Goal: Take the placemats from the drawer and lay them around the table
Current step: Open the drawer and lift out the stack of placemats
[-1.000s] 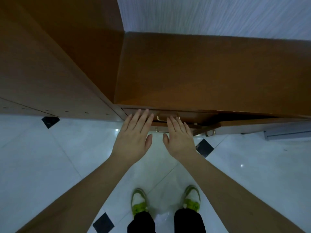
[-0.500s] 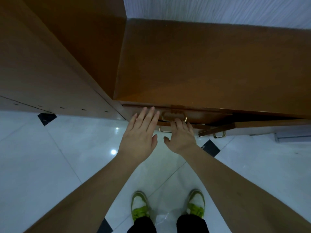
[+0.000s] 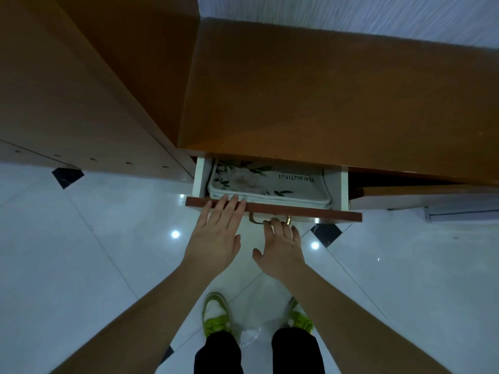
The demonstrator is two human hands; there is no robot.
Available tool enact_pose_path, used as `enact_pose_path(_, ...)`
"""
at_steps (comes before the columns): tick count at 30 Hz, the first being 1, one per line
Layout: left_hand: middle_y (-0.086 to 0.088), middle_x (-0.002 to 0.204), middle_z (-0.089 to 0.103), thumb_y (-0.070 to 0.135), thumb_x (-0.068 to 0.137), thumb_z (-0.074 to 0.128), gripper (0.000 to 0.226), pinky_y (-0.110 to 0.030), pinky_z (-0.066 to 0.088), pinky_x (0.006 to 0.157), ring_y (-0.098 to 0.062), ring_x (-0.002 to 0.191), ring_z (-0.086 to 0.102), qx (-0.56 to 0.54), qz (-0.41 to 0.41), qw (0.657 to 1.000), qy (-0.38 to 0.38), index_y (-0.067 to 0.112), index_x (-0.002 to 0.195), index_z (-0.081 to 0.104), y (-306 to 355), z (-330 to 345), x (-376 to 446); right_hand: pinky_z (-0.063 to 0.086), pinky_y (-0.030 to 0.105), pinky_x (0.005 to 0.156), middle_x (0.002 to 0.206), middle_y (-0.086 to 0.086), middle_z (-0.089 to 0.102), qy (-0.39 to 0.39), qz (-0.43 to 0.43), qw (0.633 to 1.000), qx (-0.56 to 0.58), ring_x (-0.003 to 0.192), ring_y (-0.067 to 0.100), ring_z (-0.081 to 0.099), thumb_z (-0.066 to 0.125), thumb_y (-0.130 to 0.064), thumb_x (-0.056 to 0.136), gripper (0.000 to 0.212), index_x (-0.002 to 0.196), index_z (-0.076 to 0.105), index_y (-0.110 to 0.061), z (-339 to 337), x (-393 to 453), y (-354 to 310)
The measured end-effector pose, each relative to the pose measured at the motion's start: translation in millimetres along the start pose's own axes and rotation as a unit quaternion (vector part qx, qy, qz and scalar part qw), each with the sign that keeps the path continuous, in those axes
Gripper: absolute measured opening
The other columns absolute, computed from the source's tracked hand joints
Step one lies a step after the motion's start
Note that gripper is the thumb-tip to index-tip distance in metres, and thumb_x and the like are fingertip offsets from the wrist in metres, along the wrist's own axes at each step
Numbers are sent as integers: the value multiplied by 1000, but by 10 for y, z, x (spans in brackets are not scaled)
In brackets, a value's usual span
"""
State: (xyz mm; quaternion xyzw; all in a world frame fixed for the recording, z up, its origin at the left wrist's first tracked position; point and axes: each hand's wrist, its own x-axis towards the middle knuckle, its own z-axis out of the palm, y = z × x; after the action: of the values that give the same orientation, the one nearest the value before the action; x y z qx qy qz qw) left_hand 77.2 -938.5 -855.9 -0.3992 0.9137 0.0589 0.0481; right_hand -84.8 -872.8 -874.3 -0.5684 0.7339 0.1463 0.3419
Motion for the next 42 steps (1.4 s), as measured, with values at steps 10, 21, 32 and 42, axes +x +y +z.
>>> enact_pose_path(10, -11, 130, 62, 30, 84, 42, 59, -50, 41, 108, -30, 119, 59, -61, -9, 998, -25, 7, 137, 56, 181, -98, -418, 2, 48, 121, 162, 5, 5, -84, -4, 996, -9, 148, 25, 7, 39, -50, 94, 79, 156, 4, -16, 160, -396, -18)
enact_pose_path(21, -9, 122, 64, 40, 82, 45, 59, -51, 45, 103, -31, 111, 60, -126, -56, 988, -71, 9, 129, 62, 411, -139, -727, 0, 48, 121, 162, 7, -2, -125, -23, 990, -60, 149, 28, 2, 44, -51, 92, 88, 155, -3, -12, 388, -717, -29)
enact_pose_path(32, -6, 103, 68, 34, 84, 42, 48, -46, 50, 95, -29, 95, 63, -133, -64, 986, -74, 11, 115, 70, 380, -226, -612, 33, 35, 107, 140, 5, 48, -10, -63, 994, 87, 128, 23, 46, 45, -36, 97, 52, 145, 39, -16, 83, -918, 173)
enact_pose_path(42, -14, 129, 61, 28, 97, 48, 34, -45, 47, 96, -36, 115, 55, -219, -70, 966, -117, 8, 109, 73, 178, -212, -108, 51, 35, 82, 111, 9, 67, 161, -92, 965, 183, 96, 26, 62, 51, -16, 98, 27, 121, 65, -12, -665, -659, 281)
